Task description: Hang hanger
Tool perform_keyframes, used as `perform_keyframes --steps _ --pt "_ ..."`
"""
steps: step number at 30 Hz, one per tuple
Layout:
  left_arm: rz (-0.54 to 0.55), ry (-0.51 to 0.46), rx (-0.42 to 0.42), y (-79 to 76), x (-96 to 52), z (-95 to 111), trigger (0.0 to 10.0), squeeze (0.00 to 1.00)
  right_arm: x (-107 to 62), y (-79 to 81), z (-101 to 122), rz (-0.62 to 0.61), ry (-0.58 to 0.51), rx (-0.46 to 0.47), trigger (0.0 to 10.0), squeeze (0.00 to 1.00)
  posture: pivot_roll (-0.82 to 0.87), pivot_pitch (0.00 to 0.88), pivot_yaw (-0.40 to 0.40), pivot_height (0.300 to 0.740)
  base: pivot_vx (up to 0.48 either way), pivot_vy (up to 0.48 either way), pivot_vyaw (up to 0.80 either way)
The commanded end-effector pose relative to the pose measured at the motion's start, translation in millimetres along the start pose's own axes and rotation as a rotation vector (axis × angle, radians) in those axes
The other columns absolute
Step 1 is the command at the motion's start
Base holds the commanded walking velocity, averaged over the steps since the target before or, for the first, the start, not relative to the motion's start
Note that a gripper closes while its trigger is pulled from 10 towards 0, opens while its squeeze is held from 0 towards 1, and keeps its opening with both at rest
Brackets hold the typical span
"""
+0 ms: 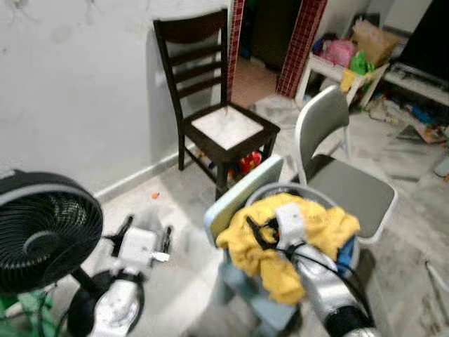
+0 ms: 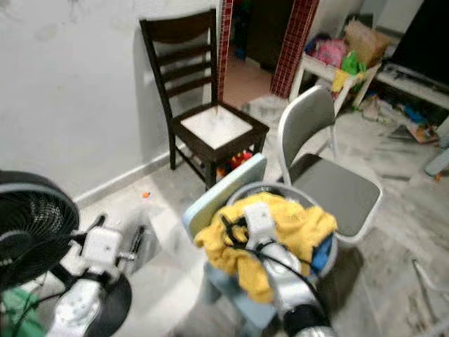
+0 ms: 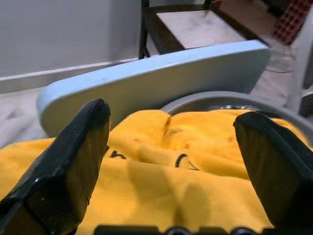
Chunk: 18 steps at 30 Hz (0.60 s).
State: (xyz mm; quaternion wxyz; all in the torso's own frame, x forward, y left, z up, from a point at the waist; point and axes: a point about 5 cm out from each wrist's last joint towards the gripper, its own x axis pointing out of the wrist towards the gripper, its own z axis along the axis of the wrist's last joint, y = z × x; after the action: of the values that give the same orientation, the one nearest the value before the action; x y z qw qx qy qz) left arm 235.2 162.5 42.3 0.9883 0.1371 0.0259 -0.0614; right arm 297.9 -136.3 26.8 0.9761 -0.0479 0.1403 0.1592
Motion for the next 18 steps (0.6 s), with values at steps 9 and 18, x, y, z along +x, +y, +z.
perform_keyframes --steps 9,18 --pt "-0.039 0.031 -0.020 -2.8 -5.7 -6.2 10.0 0.00 1.1 5.9 -1.9 0.018 0.006 0.001 10.0 1.00 0.02 0.015 -0.075 0.740 0.000 0.000 -0.26" --pt "-0.046 0.031 -0.026 -3.1 -6.1 -6.1 10.0 0.00 1.7 4.2 -2.0 0.017 0.010 -0.005 10.0 1.00 0.02 0.012 -0.079 0.740 0.000 -0.116 0.00"
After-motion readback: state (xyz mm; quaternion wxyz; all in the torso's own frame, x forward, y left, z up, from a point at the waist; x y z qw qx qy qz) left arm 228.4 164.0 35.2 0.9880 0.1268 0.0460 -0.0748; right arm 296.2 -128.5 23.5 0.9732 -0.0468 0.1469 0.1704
